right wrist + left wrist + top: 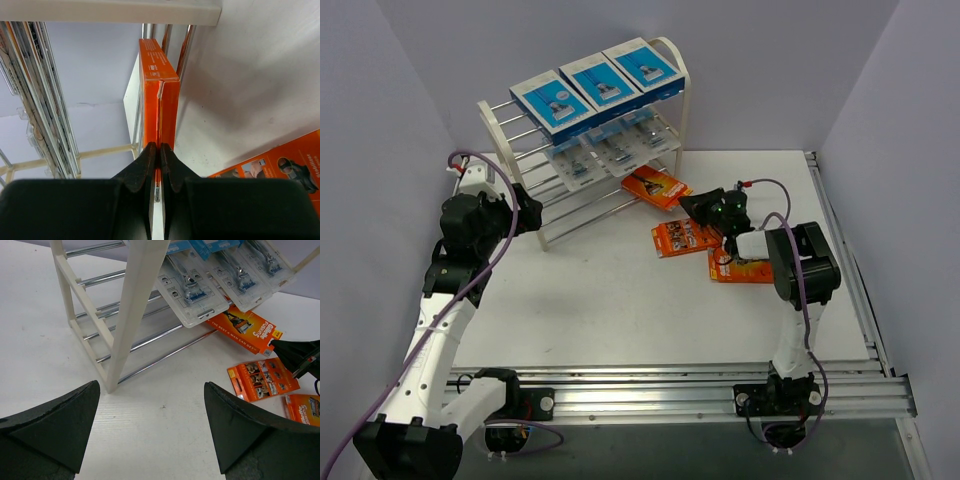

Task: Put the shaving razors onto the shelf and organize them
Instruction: Place the shaving razor onto shelf, then grab a shaving razor with the right arm

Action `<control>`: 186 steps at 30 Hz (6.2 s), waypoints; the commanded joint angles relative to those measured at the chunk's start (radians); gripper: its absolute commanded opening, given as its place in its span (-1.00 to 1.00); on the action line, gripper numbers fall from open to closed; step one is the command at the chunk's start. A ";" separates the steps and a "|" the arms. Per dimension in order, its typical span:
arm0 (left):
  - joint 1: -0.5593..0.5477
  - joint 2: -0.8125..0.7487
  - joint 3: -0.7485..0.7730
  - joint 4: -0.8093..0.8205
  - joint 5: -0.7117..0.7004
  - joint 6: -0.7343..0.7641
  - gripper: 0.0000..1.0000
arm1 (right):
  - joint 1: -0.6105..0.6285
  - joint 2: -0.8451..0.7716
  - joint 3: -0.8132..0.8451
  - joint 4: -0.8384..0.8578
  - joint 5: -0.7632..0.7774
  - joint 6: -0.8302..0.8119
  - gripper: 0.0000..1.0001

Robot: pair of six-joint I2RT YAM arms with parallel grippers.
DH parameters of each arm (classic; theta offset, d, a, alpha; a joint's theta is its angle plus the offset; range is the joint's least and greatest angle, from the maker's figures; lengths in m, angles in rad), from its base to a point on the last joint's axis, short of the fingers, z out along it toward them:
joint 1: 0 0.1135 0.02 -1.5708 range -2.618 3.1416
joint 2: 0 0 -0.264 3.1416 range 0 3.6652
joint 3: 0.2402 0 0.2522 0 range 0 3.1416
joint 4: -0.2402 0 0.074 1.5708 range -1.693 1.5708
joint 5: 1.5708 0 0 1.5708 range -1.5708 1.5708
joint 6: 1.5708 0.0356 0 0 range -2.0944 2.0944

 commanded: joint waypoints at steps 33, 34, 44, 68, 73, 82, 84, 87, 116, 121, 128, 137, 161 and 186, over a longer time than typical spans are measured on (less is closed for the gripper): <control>-0.023 -0.007 0.000 0.053 -0.004 0.012 0.88 | 0.091 0.139 0.162 -0.009 0.144 0.112 -1.00; -0.024 -0.008 -0.001 0.052 -0.004 0.012 0.88 | 0.094 0.139 0.167 -0.014 0.152 0.112 -1.00; -0.038 -0.003 0.000 0.052 -0.004 0.015 0.88 | 0.108 0.151 0.198 -0.025 0.193 0.131 -1.00; -0.064 0.007 0.008 0.045 -0.004 0.021 0.88 | 0.131 0.202 0.290 -0.061 0.289 0.183 -1.00; -0.067 0.010 0.008 0.044 -0.006 0.019 0.88 | 0.134 0.211 0.288 -0.055 0.313 0.192 -1.00; -0.072 0.013 0.011 0.039 -0.007 0.024 0.88 | 0.144 0.243 0.307 0.001 0.335 0.216 -1.00; -0.073 0.013 0.012 0.038 -0.009 0.025 0.88 | 0.147 0.249 0.295 0.047 0.339 0.226 -1.00; -0.075 0.015 0.014 0.038 -0.007 0.025 0.88 | 0.148 0.265 0.302 0.075 0.365 0.236 -1.00; -0.084 0.023 0.023 0.027 0.005 0.028 0.88 | 0.162 0.334 0.376 0.086 0.355 0.259 -0.85; -0.084 0.023 0.023 0.026 0.005 0.027 0.88 | 0.160 0.321 0.356 0.095 0.353 0.259 -0.53; -0.084 0.018 0.022 0.029 0.007 0.027 0.88 | 0.157 0.277 0.307 0.101 0.359 0.235 -0.20; -0.087 0.003 0.020 0.026 0.000 0.024 0.88 | 0.125 0.155 0.151 0.201 0.353 0.223 -0.12; -0.076 -0.054 0.015 0.024 -0.059 0.042 0.88 | 0.032 -0.572 -0.339 -0.394 0.137 -0.432 -0.08; -0.063 -0.043 0.015 0.042 0.033 0.005 0.88 | 0.223 -0.751 -0.232 -1.009 0.629 -0.932 -0.42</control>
